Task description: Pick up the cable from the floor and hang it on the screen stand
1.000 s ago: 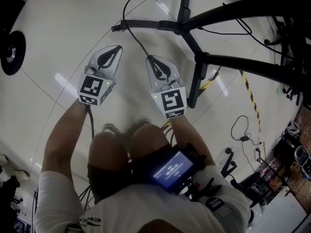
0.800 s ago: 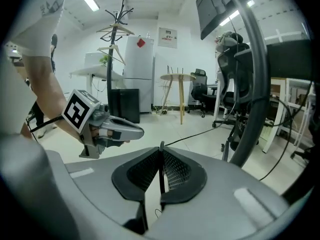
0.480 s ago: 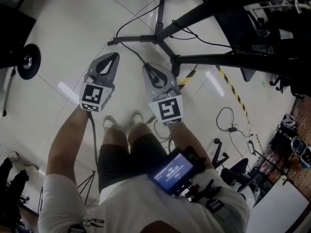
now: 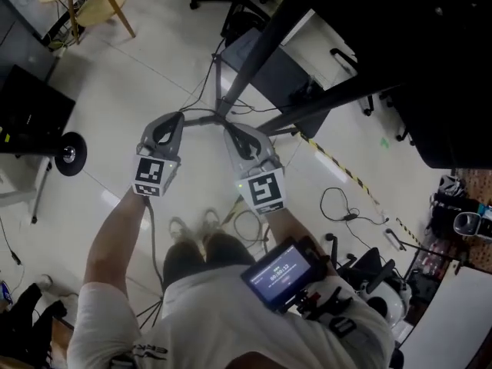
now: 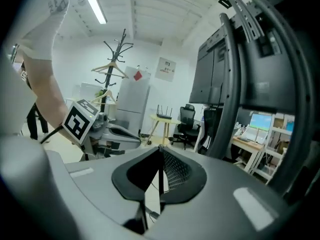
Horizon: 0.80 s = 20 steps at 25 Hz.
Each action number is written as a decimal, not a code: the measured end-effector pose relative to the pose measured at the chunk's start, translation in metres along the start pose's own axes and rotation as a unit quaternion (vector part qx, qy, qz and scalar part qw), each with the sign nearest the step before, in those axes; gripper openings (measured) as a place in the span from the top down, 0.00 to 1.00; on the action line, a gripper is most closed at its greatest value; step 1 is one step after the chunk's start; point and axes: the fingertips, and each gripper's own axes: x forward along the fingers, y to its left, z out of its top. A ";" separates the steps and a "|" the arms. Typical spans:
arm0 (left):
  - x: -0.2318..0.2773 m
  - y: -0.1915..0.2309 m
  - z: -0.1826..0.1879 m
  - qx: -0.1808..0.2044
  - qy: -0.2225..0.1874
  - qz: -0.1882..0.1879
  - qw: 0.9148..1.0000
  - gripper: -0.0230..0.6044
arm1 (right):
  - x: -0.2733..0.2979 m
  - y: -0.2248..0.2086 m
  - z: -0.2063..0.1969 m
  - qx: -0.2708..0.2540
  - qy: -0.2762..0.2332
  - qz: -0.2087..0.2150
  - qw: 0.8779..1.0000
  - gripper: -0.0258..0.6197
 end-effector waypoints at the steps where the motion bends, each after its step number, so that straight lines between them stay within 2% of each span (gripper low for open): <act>1: 0.000 -0.002 0.024 0.006 -0.007 -0.003 1.000 0.96 | -0.009 -0.010 0.020 -0.002 -0.007 -0.009 1.000 0.91; 5: -0.001 -0.015 0.105 0.029 -0.031 -0.021 0.999 0.96 | -0.048 -0.042 0.092 -0.010 -0.039 -0.051 0.998 0.91; 11: 0.002 -0.045 0.203 0.055 -0.077 -0.054 0.994 0.96 | -0.105 -0.081 0.183 -0.040 -0.076 -0.110 0.990 0.91; 15: 0.005 -0.071 0.253 0.072 -0.108 -0.075 0.989 0.96 | -0.143 -0.102 0.233 -0.071 -0.103 -0.140 0.982 0.91; 20: 0.014 -0.100 0.298 0.086 -0.137 -0.095 0.982 0.96 | -0.188 -0.126 0.280 -0.094 -0.129 -0.175 0.972 0.91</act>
